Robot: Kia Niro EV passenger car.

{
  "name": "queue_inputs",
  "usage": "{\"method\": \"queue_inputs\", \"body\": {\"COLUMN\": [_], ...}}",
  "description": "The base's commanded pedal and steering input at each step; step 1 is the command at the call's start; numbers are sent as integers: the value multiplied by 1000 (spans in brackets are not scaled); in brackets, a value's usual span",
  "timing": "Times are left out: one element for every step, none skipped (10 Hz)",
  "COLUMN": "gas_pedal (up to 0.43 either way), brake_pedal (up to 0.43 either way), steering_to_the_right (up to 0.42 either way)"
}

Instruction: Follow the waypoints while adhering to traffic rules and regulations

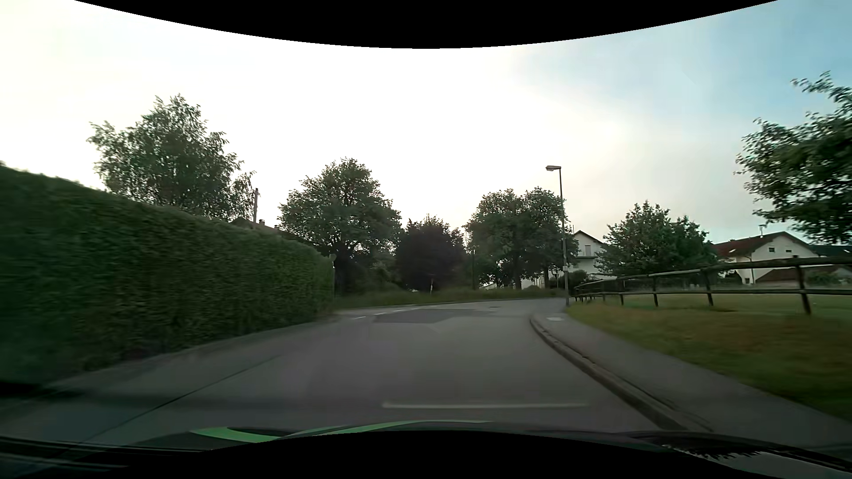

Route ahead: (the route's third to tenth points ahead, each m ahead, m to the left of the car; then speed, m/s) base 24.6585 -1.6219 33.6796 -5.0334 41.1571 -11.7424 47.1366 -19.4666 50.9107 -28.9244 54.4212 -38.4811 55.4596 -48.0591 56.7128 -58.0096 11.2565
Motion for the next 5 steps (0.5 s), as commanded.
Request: {"method": "queue_inputs", "body": {"gas_pedal": [67,67,67,79,79], "brake_pedal": [0,0,0,0,0], "steering_to_the_right": [37,40,44,47,48]}}
